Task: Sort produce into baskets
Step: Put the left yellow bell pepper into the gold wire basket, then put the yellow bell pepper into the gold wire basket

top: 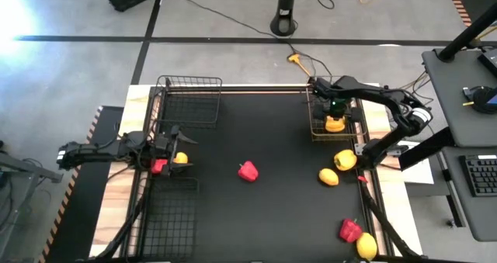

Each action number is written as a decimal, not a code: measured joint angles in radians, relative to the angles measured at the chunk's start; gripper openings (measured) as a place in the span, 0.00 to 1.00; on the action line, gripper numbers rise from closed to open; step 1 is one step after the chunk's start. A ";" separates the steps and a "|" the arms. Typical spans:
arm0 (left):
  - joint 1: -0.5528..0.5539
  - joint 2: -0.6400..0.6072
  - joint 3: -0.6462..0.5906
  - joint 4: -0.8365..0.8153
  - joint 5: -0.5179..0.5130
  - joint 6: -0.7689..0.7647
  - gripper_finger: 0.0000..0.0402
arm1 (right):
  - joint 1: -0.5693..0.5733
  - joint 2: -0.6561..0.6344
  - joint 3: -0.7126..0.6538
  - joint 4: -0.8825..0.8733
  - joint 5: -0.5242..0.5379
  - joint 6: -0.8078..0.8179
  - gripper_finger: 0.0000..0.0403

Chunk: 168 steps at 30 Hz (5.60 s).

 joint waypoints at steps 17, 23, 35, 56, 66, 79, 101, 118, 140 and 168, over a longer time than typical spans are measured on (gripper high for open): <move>0.000 0.000 0.000 0.000 0.000 0.000 0.90 | 0.008 -0.133 0.203 -0.143 -0.028 -0.079 0.95; 0.000 0.000 0.000 0.000 0.000 0.000 0.90 | 0.110 -0.266 0.317 -0.232 -0.155 -0.072 0.95; 0.000 0.000 0.000 0.000 0.000 0.000 0.90 | 0.835 -0.465 0.242 -0.296 -0.148 0.408 0.95; 0.000 0.000 0.000 0.000 0.000 0.000 0.90 | 1.098 -0.061 0.150 -0.418 -0.303 -0.350 0.95; 0.000 0.000 0.000 0.000 0.000 0.000 0.90 | 1.104 0.162 0.136 -0.448 -0.155 -0.715 0.95; 0.000 0.000 0.000 0.000 0.000 0.000 0.90 | 1.106 0.125 0.088 -0.451 -0.010 -0.843 0.95; 0.000 0.000 0.000 0.000 0.000 0.000 0.90 | 1.109 0.143 -0.082 -0.329 -0.010 -0.903 0.95; 0.000 0.000 0.000 0.000 0.000 0.000 0.90 | 1.109 0.222 -0.092 -0.329 0.001 -0.901 0.86; 0.000 0.000 0.000 0.000 0.000 0.000 0.90 | 1.114 0.214 0.178 -0.412 -0.097 -0.663 0.81; 0.000 0.000 0.000 0.000 0.000 0.000 0.90 | 0.403 -0.065 0.595 -0.448 0.253 -0.292 0.81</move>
